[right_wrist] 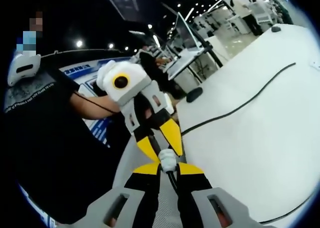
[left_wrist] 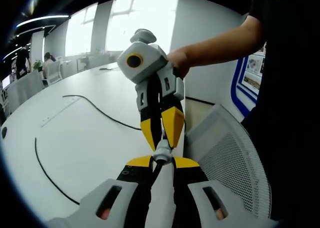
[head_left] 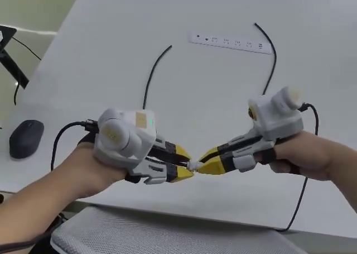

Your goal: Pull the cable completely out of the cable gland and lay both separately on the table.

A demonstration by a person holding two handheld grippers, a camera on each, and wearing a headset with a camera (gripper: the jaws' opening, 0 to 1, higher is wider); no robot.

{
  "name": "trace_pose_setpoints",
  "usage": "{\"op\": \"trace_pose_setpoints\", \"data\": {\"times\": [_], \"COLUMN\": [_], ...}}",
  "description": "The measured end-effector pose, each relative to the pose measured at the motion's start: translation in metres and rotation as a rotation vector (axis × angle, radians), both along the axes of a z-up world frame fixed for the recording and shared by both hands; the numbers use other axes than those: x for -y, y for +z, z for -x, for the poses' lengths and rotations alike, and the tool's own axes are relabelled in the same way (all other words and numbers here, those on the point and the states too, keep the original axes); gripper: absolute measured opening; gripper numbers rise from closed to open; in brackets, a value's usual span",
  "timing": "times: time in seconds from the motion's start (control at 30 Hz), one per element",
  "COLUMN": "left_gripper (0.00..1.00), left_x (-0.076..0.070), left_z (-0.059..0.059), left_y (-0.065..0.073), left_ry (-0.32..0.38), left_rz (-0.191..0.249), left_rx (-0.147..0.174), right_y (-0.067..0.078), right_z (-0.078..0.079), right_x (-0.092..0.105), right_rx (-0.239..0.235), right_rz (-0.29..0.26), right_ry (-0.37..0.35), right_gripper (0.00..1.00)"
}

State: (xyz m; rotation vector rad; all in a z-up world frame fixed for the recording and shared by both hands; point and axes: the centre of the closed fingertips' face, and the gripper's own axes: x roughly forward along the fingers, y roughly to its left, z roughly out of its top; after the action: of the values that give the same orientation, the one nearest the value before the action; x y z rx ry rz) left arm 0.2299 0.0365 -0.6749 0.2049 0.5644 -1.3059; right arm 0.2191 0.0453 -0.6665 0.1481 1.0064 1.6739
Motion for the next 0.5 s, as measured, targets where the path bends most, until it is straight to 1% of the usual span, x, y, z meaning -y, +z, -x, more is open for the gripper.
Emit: {"op": "trace_pose_setpoints", "data": {"times": [0.03, 0.17, 0.3, 0.33, 0.43, 0.47, 0.5], "left_gripper": [0.14, 0.14, 0.14, 0.14, 0.14, 0.14, 0.14], "left_x": [-0.0001, 0.0012, 0.0040, 0.0044, 0.0060, 0.0060, 0.0063], "left_z": [0.0000, 0.0016, 0.0027, 0.0027, 0.0035, 0.0036, 0.0045], "left_y": [-0.0003, -0.0008, 0.0013, 0.0015, 0.0006, 0.0004, -0.0005], "left_ry": [-0.001, -0.005, -0.004, -0.004, 0.000, 0.000, 0.009], "left_rz": [-0.001, 0.004, 0.022, 0.024, 0.028, 0.027, 0.030], "left_rx": [-0.001, -0.022, -0.047, -0.049, -0.069, -0.070, -0.090], "right_y": [-0.0007, -0.0007, 0.0011, 0.0010, -0.0009, -0.0017, -0.0023], "right_z": [0.0002, 0.0024, 0.0028, 0.0025, 0.0029, 0.0027, 0.0029], "right_x": [0.0002, 0.0025, 0.0058, 0.0062, 0.0075, 0.0076, 0.0079], "right_rx": [0.018, 0.070, 0.110, 0.124, 0.177, 0.200, 0.221], "right_rz": [0.002, 0.004, 0.010, 0.012, 0.027, 0.030, 0.034], "right_ry": [0.004, 0.016, 0.022, 0.025, 0.044, 0.049, 0.056], "right_gripper": [0.07, 0.06, 0.06, 0.06, 0.06, 0.06, 0.06]}}
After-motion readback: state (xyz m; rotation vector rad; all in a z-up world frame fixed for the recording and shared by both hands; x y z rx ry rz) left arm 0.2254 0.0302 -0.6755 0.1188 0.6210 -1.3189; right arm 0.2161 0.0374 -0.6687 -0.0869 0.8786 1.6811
